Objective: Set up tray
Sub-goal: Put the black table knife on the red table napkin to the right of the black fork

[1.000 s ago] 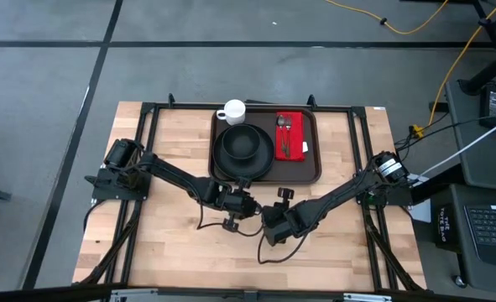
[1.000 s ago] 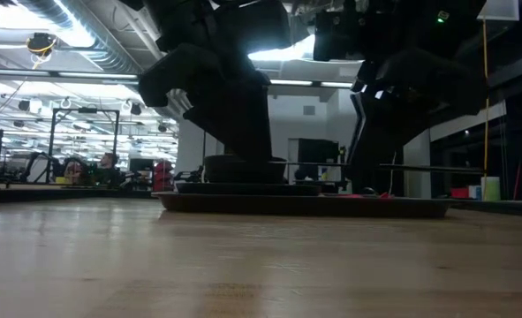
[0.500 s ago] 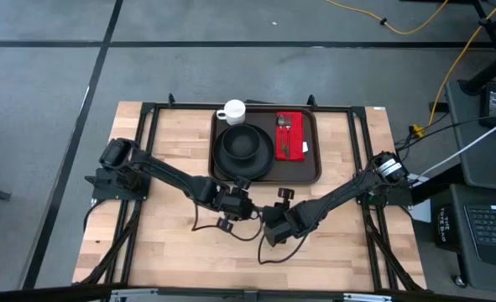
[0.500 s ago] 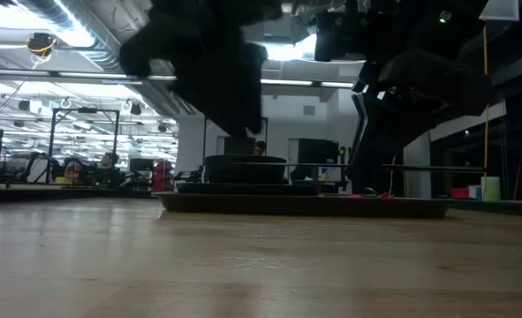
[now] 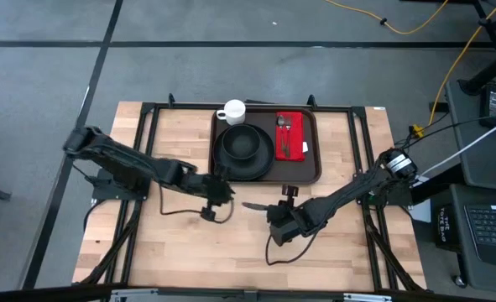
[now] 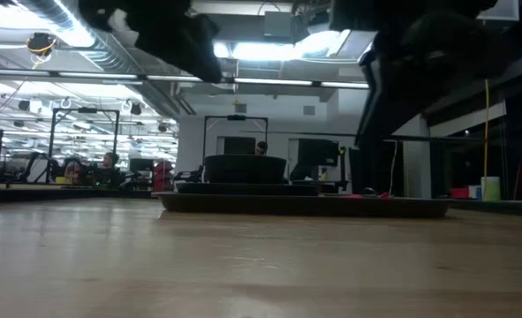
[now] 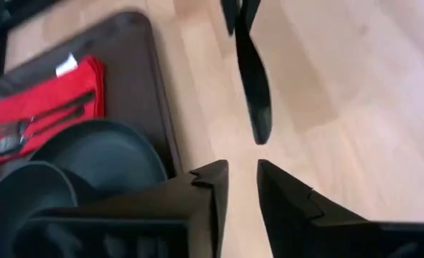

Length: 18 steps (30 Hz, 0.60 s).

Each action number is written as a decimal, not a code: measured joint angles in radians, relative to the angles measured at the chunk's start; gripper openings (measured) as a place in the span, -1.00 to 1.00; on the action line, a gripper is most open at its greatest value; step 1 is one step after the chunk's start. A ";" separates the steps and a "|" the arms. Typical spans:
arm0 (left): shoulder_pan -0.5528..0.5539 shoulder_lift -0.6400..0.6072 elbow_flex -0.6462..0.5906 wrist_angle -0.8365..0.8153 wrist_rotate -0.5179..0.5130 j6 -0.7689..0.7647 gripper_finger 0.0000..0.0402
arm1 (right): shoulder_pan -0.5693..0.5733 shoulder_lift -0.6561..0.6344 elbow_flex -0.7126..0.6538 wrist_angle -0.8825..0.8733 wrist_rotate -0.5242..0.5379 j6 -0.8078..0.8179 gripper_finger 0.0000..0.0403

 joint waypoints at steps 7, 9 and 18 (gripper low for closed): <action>0.015 -0.224 -0.313 0.320 0.027 -0.016 -0.77 | -0.005 -0.103 -0.127 0.096 0.001 -0.031 -0.78; 0.015 -0.265 -0.381 0.404 0.026 -0.020 -0.79 | -0.008 -0.153 -0.196 0.168 0.000 -0.032 -0.78; 0.038 -0.355 -0.537 0.600 0.018 -0.003 -0.79 | -0.007 -0.384 -0.451 0.368 0.132 0.014 -0.78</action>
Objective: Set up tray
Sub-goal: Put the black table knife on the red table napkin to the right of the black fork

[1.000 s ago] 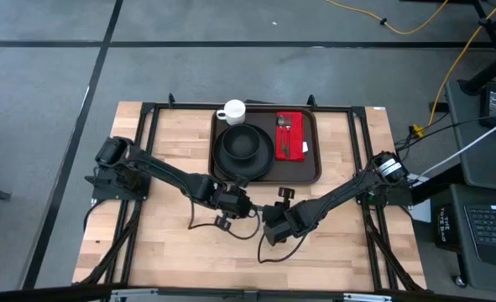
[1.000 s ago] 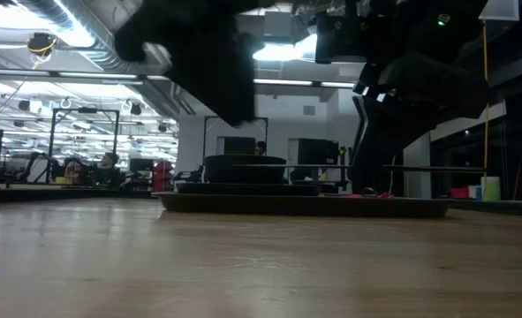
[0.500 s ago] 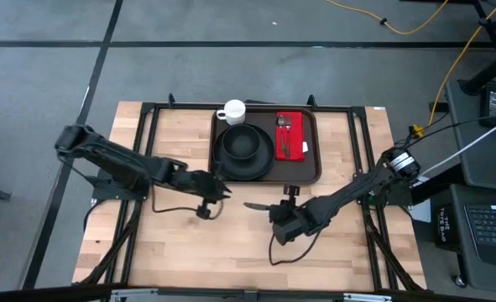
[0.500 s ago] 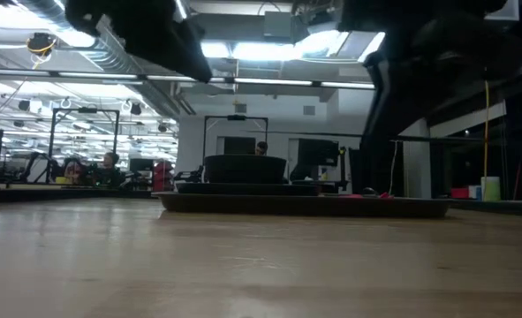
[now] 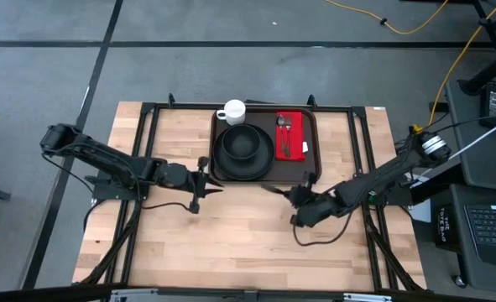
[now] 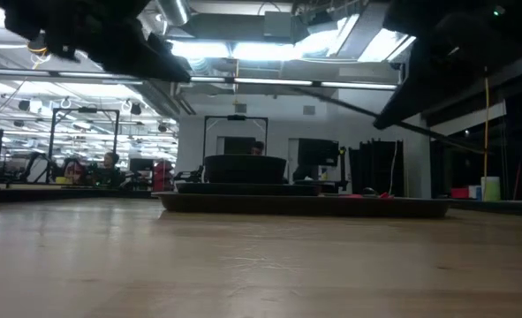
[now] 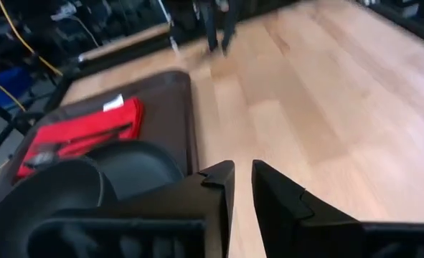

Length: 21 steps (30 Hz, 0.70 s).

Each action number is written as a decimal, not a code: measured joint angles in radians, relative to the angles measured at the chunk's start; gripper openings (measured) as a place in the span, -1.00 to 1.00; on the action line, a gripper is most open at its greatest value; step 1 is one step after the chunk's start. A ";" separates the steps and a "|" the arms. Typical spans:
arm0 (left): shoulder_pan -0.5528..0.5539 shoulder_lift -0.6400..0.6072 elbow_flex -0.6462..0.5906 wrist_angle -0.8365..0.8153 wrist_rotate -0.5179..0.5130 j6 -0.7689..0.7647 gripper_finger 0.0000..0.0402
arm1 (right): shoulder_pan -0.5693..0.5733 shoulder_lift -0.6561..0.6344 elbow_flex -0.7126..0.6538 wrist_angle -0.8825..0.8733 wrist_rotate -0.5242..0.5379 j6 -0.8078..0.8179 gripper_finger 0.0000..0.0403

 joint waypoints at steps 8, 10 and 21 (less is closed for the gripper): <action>0.093 0.001 -0.097 0.209 0.144 -0.013 -0.82 | 0.000 -0.079 -0.101 0.128 0.057 0.005 -0.78; 0.105 0.001 -0.114 0.257 0.164 -0.014 -0.82 | 0.000 -0.078 -0.101 0.126 0.075 0.004 -0.78; 0.156 0.000 -0.120 0.323 0.101 -0.032 -0.87 | -0.072 -0.078 -0.101 0.119 0.156 -0.029 -0.78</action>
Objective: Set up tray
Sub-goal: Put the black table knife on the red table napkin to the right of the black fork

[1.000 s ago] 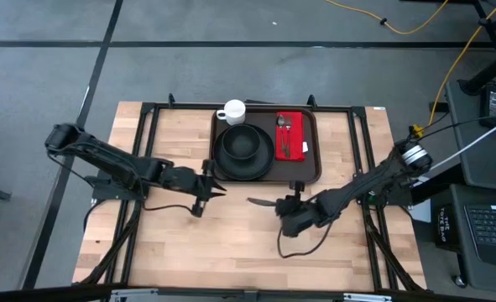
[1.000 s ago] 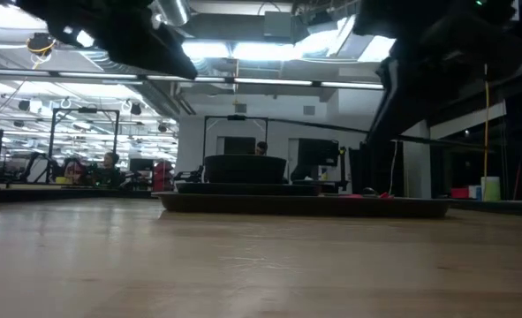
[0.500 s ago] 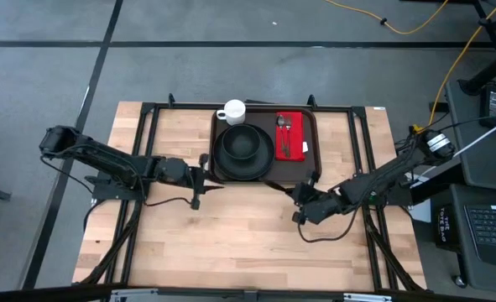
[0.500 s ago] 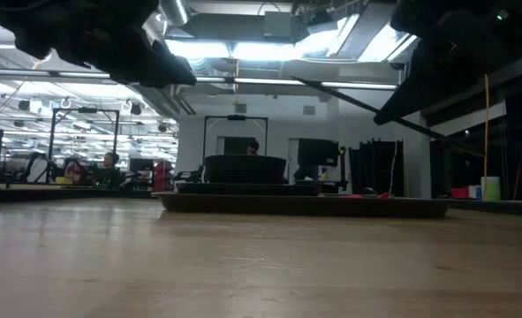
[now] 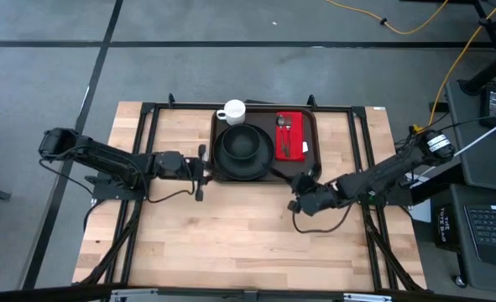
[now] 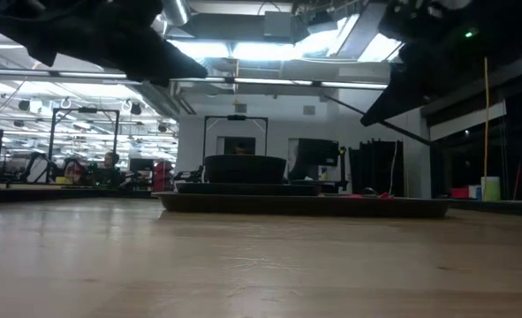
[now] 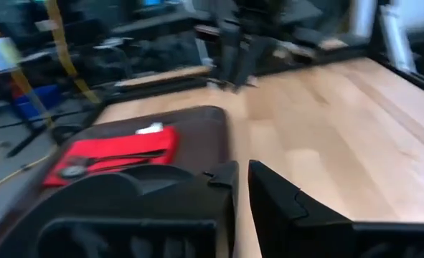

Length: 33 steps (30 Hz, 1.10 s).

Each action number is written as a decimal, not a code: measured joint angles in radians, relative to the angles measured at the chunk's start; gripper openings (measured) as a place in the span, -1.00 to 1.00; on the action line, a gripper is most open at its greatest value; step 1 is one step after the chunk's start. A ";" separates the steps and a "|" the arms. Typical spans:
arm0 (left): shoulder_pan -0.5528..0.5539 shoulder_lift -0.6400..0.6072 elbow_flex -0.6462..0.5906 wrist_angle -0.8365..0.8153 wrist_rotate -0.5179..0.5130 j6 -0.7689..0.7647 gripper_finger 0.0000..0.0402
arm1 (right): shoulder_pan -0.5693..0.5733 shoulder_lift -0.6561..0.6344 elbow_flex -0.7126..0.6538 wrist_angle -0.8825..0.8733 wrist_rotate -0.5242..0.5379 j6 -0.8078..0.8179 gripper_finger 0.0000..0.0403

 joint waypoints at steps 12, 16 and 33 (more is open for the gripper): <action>0.042 0.000 0.000 0.045 -0.022 0.042 -0.99 | -0.163 -0.046 0.084 0.002 -0.009 -0.032 -0.78; 0.041 0.000 0.000 0.057 -0.021 0.081 -1.00 | -0.211 -0.051 0.106 0.002 -0.008 0.034 -0.78; 0.041 0.000 0.000 0.047 -0.022 0.080 -0.98 | -0.446 -0.050 0.107 -0.006 -0.068 0.223 -0.78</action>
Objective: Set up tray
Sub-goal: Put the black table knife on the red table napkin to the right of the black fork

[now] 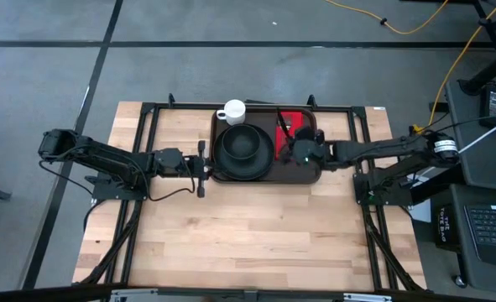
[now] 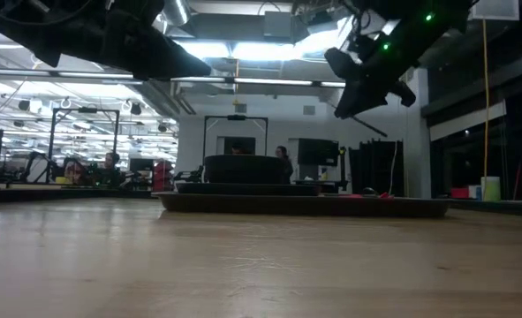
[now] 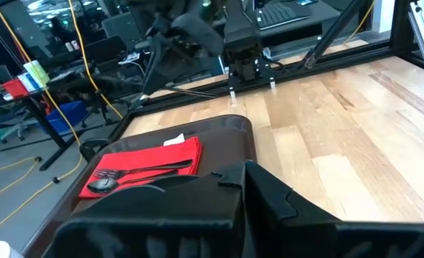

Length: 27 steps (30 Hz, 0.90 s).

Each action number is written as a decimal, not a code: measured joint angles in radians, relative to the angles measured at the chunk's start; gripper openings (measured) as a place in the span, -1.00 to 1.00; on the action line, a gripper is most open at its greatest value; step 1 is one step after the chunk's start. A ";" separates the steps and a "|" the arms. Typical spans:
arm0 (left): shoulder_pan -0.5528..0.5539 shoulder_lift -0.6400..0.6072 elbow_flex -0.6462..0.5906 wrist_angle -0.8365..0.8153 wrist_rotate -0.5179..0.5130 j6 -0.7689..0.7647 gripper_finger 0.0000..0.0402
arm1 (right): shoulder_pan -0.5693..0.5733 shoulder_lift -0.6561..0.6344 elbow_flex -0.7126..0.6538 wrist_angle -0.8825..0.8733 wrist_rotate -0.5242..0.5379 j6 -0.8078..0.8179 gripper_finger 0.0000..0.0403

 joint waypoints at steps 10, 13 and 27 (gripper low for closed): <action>0.000 0.000 0.000 -0.005 0.000 0.000 -0.99 | -0.225 0.000 0.000 -0.209 -0.118 0.157 -0.78; 0.000 0.000 0.000 -0.005 0.000 0.000 -0.99 | -0.257 0.000 0.000 -0.209 -0.153 0.188 -0.78; 0.000 0.000 0.000 -0.005 0.000 0.000 -0.98 | -0.331 0.023 0.036 -0.221 -0.249 0.310 -0.79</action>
